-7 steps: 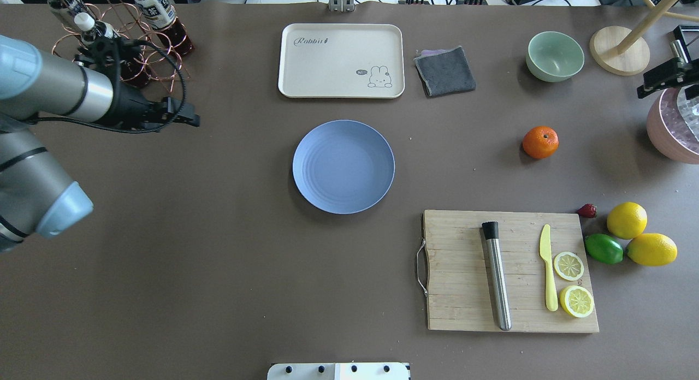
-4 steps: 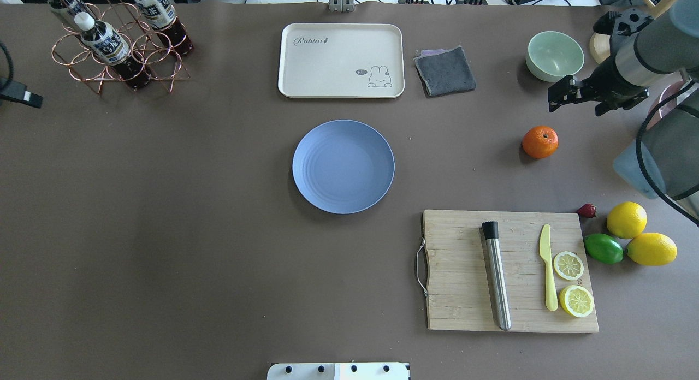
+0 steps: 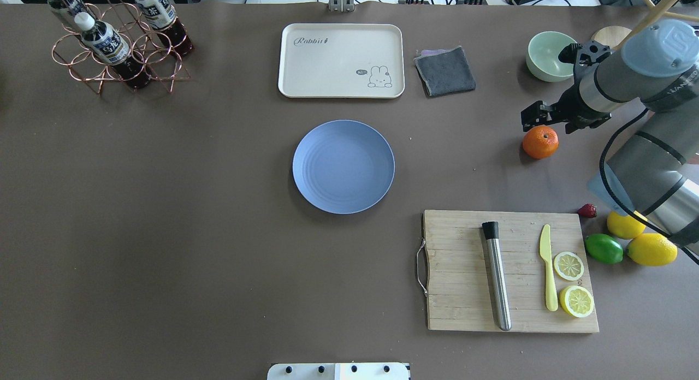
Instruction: Pick orange to plate
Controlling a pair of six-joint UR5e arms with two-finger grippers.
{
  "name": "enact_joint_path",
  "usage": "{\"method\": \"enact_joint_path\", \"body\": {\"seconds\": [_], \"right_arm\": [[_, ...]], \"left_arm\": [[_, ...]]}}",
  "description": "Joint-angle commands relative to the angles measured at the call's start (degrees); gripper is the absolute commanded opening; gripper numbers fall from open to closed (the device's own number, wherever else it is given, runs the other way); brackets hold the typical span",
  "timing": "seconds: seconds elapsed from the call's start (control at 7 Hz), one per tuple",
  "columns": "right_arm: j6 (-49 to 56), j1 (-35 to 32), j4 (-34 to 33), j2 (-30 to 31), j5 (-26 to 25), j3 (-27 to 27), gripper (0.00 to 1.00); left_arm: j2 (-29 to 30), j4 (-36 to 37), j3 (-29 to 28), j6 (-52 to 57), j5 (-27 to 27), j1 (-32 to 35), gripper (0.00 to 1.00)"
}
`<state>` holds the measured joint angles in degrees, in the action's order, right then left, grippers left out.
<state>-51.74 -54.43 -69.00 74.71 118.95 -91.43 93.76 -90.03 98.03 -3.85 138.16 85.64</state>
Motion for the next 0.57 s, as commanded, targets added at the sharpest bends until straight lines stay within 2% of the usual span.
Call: {"method": "enact_joint_path", "body": {"seconds": [0.0,0.43], "right_arm": [[0.14,0.64,3.16,0.17,-0.99,2.91,1.00],[0.06,2.74,3.52,-0.44,-2.92,5.37,1.00]], "left_arm": [[-0.51,2.06,0.41,1.13,0.00,0.32,0.98],[-0.51,1.88,0.15,1.22,0.00,0.32,0.98]]}}
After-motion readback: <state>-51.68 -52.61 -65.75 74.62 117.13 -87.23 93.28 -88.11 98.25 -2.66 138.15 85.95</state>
